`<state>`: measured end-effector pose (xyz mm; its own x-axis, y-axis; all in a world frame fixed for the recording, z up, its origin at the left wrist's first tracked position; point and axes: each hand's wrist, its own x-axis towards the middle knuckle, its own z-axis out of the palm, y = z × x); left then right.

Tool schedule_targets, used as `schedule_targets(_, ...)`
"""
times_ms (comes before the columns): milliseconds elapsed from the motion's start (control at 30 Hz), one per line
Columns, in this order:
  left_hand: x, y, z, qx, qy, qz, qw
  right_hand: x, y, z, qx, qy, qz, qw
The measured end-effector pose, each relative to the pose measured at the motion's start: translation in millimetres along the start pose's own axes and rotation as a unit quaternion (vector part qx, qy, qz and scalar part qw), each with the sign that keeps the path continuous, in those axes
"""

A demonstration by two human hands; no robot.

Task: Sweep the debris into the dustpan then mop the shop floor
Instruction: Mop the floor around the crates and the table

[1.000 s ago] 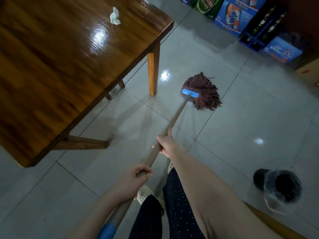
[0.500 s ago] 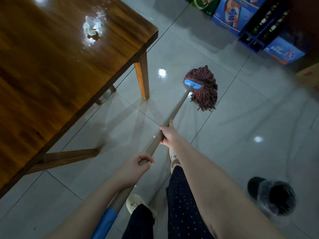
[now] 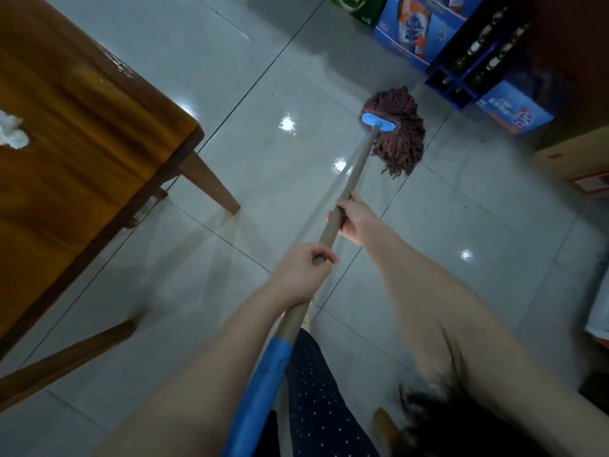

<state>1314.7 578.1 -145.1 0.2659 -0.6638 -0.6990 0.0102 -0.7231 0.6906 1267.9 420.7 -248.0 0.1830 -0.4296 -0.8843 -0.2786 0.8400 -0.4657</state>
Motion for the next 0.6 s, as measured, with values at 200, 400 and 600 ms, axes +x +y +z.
schedule_targets(200,-6,-5,-6,-0.014,0.003,-0.009,1.0,-3,3,11,0.008,0.034,0.013,0.999)
schedule_targets(400,-55,-49,-26,-0.032,0.016,-0.016,0.999,-37,53,38,-0.02,0.057,0.02,0.998)
schedule_targets(600,-143,-126,-24,-0.068,0.021,-0.043,0.997,-103,139,54,-0.009,0.029,0.054,0.998)
